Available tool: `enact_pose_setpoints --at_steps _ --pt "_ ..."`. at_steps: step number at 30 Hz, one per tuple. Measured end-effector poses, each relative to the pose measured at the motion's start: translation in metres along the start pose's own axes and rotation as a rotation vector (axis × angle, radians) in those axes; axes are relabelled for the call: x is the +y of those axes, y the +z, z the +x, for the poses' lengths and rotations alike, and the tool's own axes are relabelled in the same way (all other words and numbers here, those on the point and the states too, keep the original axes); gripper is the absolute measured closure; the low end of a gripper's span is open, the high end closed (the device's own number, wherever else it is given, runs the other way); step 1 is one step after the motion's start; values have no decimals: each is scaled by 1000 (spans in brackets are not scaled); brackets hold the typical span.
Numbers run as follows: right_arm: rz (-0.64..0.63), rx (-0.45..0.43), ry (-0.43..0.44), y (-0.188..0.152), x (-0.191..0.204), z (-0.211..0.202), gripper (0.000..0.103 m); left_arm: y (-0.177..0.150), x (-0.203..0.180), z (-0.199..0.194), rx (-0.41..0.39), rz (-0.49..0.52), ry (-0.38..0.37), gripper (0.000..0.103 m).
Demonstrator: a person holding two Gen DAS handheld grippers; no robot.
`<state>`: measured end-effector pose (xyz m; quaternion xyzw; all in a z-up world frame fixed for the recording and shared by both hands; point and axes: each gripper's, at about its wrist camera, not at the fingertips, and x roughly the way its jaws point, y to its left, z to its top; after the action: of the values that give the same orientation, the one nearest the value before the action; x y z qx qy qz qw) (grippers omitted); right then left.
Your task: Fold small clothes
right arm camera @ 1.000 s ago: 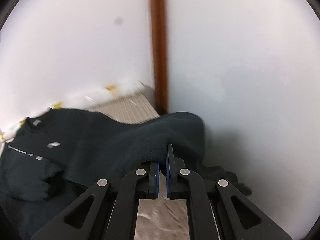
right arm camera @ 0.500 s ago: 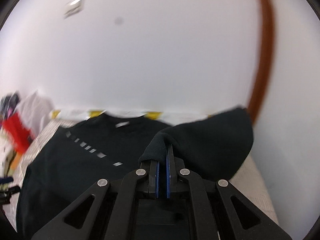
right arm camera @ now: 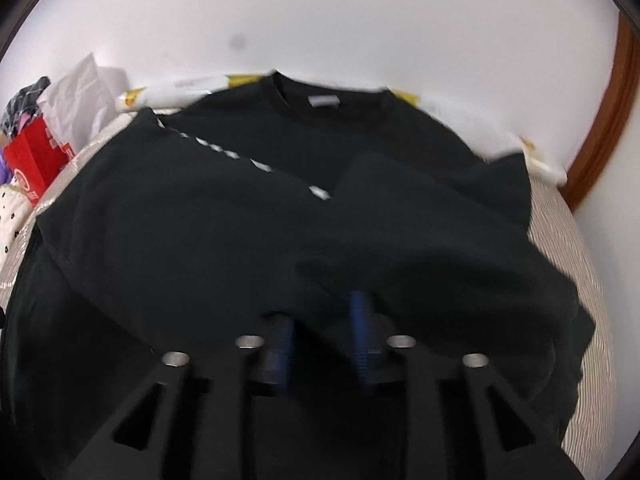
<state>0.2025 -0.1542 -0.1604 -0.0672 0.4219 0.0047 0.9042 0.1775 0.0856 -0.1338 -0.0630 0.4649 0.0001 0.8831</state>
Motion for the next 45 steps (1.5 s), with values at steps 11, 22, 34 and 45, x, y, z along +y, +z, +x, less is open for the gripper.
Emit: enact_pose_setpoints --at_steps 11,22,34,45 --pt "206 -136 -111 -49 -126 -78 30 1 -7 1 -15 -17 -36 37" --pt "463 -28 74 -61 -217 -19 30 4 0 14 2 -64 -42 37" --pt "323 -172 -1 -12 -165 -67 98 1 23 11 -11 -98 -84 37" --pt "159 -266 217 79 -2 -114 98 -10 64 -2 -53 -173 -97 37"
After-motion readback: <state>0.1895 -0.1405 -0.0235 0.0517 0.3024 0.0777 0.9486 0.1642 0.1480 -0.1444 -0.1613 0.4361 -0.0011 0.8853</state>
